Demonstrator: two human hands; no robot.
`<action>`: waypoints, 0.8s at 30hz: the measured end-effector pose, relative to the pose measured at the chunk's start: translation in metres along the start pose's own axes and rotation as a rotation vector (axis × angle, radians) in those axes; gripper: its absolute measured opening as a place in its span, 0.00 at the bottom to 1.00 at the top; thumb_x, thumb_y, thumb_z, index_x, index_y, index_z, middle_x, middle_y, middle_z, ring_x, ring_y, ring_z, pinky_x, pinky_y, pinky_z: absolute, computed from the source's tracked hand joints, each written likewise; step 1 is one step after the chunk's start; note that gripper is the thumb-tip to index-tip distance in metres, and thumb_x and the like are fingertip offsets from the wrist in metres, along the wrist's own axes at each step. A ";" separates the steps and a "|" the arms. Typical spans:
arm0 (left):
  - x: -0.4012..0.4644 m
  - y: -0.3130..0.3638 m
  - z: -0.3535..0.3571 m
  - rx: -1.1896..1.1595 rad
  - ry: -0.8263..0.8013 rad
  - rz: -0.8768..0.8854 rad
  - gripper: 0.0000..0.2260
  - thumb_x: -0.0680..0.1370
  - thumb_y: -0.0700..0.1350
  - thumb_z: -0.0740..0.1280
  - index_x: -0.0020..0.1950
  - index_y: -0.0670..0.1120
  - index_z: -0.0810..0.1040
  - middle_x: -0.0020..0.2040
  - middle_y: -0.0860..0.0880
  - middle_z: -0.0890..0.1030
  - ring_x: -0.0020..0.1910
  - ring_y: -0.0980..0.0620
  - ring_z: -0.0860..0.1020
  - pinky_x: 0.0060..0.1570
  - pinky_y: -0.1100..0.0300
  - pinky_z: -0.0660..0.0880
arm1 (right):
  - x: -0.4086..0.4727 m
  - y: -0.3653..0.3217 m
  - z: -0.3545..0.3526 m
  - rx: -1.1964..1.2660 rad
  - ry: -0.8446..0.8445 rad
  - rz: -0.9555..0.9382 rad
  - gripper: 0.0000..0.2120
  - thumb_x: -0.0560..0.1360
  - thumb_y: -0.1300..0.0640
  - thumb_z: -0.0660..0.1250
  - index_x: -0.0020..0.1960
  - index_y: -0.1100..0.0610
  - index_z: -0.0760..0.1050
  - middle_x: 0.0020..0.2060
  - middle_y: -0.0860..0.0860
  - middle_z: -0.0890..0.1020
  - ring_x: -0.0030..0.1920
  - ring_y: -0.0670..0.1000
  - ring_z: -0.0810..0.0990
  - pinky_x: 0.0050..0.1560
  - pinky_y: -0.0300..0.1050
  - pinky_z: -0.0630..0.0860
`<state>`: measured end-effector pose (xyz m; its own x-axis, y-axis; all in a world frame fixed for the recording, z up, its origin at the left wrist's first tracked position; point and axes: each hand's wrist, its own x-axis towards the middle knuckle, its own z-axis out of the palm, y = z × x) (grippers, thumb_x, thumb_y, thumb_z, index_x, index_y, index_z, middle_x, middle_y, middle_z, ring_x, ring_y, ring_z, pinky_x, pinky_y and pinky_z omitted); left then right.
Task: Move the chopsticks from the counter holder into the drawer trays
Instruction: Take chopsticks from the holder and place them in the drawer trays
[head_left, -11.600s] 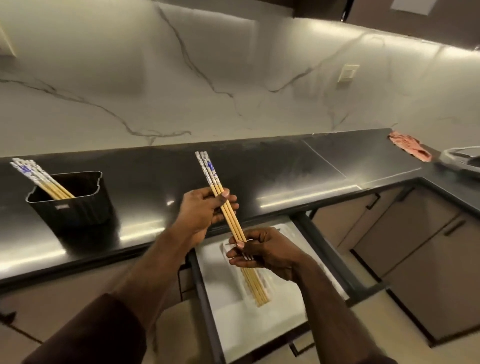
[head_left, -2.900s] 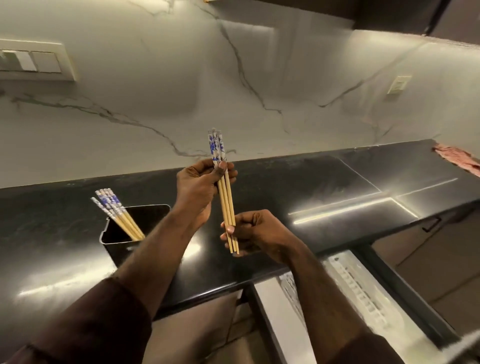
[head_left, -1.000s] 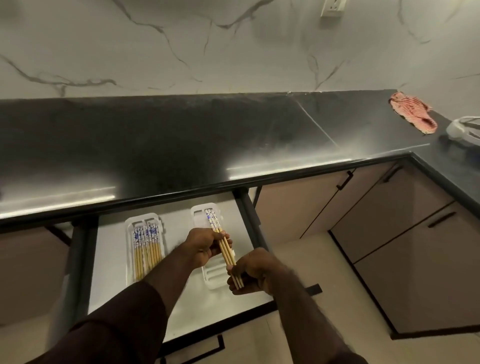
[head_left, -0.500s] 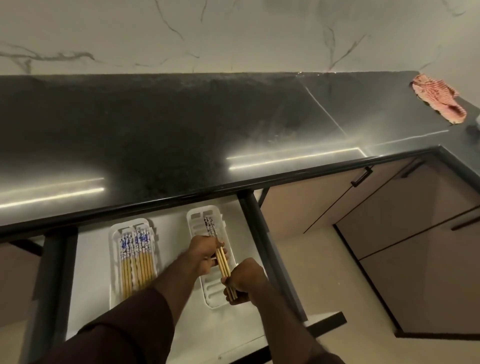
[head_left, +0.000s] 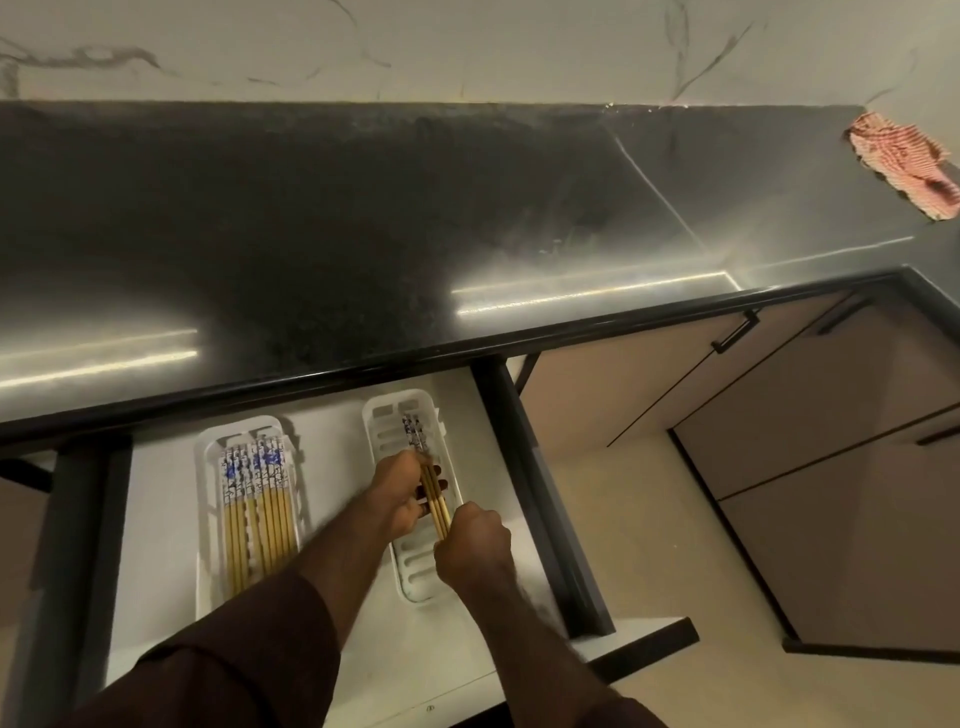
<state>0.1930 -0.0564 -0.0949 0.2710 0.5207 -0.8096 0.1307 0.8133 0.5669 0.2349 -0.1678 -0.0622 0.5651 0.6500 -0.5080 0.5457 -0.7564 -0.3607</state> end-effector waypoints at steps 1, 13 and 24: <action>0.001 0.000 0.001 0.000 0.003 0.002 0.11 0.78 0.39 0.61 0.57 0.36 0.77 0.45 0.41 0.78 0.46 0.42 0.79 0.52 0.46 0.75 | 0.000 -0.001 0.001 -0.010 0.006 -0.010 0.12 0.77 0.57 0.69 0.59 0.58 0.76 0.53 0.54 0.80 0.53 0.54 0.82 0.52 0.44 0.80; 0.003 -0.004 0.009 -0.034 0.059 0.020 0.08 0.76 0.39 0.62 0.47 0.39 0.80 0.38 0.40 0.79 0.38 0.42 0.78 0.41 0.48 0.79 | -0.002 -0.003 0.010 -0.144 0.039 -0.136 0.10 0.82 0.55 0.63 0.59 0.57 0.77 0.47 0.52 0.80 0.43 0.48 0.78 0.47 0.41 0.76; -0.001 -0.007 0.011 0.071 0.101 0.059 0.12 0.78 0.44 0.61 0.51 0.40 0.81 0.39 0.42 0.81 0.40 0.42 0.80 0.45 0.48 0.79 | 0.000 -0.002 0.012 -0.152 -0.028 -0.151 0.11 0.82 0.56 0.62 0.60 0.58 0.77 0.52 0.54 0.82 0.50 0.52 0.82 0.52 0.44 0.78</action>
<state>0.2021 -0.0660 -0.0965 0.1834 0.5933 -0.7839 0.1853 0.7622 0.6202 0.2266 -0.1666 -0.0706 0.4538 0.7512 -0.4792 0.7110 -0.6295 -0.3135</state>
